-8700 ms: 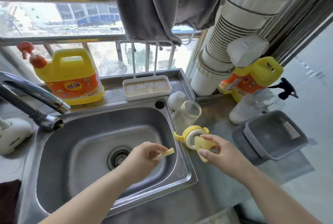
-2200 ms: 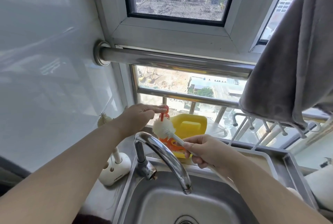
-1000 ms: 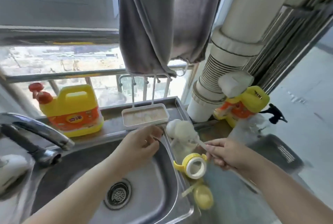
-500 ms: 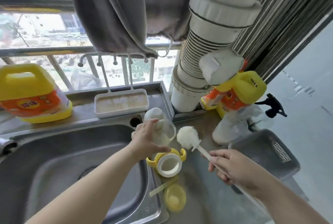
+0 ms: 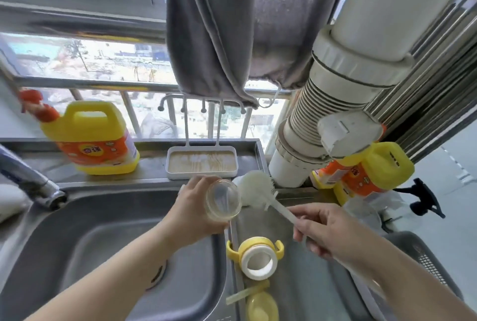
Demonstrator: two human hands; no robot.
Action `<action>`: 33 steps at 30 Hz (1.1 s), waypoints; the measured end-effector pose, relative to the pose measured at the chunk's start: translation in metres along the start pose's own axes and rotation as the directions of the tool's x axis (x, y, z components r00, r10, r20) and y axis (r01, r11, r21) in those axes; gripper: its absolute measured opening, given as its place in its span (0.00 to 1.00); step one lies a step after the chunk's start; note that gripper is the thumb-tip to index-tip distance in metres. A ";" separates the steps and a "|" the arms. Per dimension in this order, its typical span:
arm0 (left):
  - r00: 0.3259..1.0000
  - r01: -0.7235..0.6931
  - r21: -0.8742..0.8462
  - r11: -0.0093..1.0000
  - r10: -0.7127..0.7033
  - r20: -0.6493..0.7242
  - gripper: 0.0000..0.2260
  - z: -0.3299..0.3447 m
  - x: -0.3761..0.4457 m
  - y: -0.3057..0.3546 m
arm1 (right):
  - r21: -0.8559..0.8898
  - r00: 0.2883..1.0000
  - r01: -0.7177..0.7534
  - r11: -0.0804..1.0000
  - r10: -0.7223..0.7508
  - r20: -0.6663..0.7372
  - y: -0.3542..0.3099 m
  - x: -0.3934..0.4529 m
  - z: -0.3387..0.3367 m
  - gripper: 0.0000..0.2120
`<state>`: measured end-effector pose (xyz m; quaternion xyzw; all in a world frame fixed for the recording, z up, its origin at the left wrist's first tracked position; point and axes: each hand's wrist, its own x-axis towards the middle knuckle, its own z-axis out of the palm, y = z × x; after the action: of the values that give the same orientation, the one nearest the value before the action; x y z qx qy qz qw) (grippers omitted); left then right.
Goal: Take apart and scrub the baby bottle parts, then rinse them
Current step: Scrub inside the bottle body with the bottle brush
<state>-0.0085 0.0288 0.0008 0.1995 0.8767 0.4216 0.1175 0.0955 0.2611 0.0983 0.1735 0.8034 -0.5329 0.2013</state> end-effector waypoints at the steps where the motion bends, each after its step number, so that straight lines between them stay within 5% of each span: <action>1: 1.000 -0.011 0.007 1.000 0.011 -0.006 0.38 -0.018 -0.005 0.000 | -0.105 0.999 0.040 0.994 -0.039 0.011 -0.018 0.000 0.006 0.10; 3: 0.999 -0.025 0.043 0.999 0.026 -0.026 0.38 -0.052 -0.016 0.000 | -0.347 0.991 0.133 0.928 -0.127 0.041 -0.053 0.000 0.021 0.11; 7: 0.998 -0.028 0.115 0.993 0.034 -0.055 0.41 -0.105 -0.042 -0.012 | -0.729 0.951 0.270 0.630 -0.291 0.100 -0.112 0.002 0.071 0.14; 13: 0.999 0.044 0.047 0.998 -0.043 -0.012 0.40 -0.152 -0.090 -0.051 | -0.850 0.927 0.324 0.416 -0.319 0.198 -0.143 0.015 0.135 0.10; 20: 1.000 0.004 0.009 1.000 -0.004 0.017 0.35 -0.173 -0.123 -0.072 | -0.923 0.911 0.236 0.302 -0.400 0.102 -0.157 0.010 0.194 0.07; 22: 1.000 0.007 0.003 1.000 -0.007 0.029 0.37 -0.172 -0.124 -0.075 | -0.950 0.859 0.255 0.178 -0.494 0.138 -0.149 0.011 0.216 0.03; 24: 0.998 0.015 -0.018 1.000 -0.014 0.054 0.33 -0.172 -0.125 -0.080 | -0.960 0.799 0.279 0.036 -0.563 0.212 -0.141 0.008 0.220 0.12; 27: 0.997 0.045 -0.077 0.996 -0.040 0.065 0.30 -0.174 -0.124 -0.081 | -0.978 0.781 0.207 0.032 -0.608 0.145 -0.139 -0.001 0.205 0.20; 33: 0.997 0.030 0.049 0.998 -0.033 0.064 0.36 -0.160 -0.118 -0.073 | -0.969 0.818 0.205 0.139 -0.568 0.092 -0.128 0.008 0.208 0.11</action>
<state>0.0184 -0.1760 0.0470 0.2019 0.8854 0.3918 0.1476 0.0541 0.0209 0.1220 -0.1226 0.9904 0.0632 -0.0071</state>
